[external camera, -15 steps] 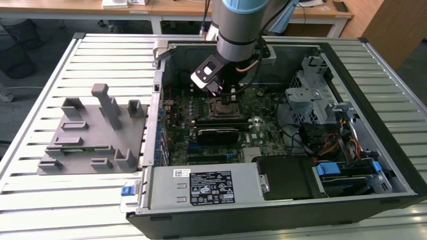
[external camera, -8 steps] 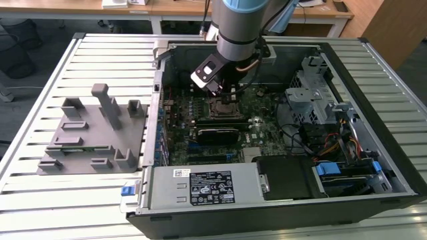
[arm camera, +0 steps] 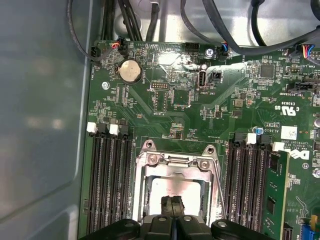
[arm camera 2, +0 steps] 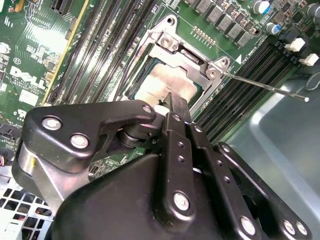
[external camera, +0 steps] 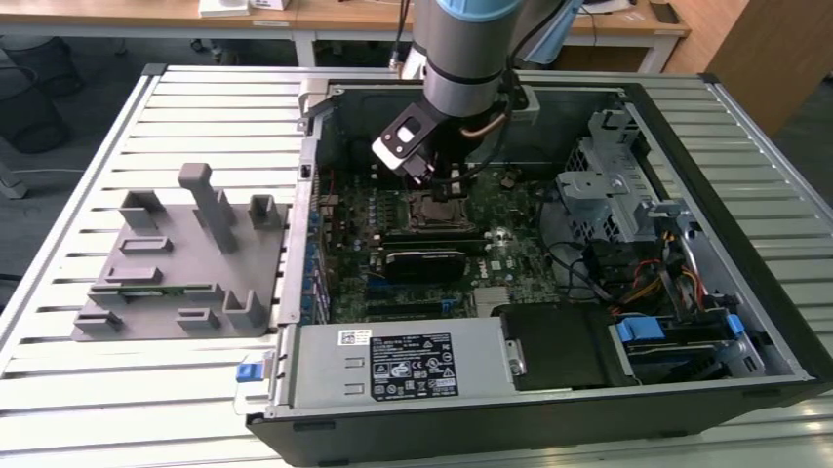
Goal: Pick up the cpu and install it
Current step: 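Install the first cpu locking lever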
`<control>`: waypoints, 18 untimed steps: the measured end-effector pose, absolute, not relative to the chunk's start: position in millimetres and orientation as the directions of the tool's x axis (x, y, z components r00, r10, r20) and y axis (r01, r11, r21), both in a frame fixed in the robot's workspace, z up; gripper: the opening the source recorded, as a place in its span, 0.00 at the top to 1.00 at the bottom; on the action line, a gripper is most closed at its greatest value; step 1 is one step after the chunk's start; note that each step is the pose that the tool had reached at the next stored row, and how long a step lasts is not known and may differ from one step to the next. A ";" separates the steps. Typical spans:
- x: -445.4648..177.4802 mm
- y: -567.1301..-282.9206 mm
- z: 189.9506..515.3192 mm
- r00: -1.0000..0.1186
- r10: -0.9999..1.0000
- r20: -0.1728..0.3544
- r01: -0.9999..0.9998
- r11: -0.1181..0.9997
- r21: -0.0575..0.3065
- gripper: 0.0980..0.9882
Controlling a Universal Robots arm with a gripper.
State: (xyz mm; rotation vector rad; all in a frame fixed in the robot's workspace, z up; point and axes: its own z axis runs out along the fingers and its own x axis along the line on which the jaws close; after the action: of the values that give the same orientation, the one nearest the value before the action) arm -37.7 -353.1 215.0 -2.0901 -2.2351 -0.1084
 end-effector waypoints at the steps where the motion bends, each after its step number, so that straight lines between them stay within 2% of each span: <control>1: -37.7 -353.0 215.1 -0.067 0.992 0.106 0.998 0.067 -0.002 0.99; 18: -37.8 -353.1 220.6 -0.067 0.992 0.106 0.998 0.067 -0.003 0.99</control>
State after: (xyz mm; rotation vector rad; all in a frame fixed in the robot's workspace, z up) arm -37.8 -353.1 220.6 -2.0901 -2.2352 -0.1082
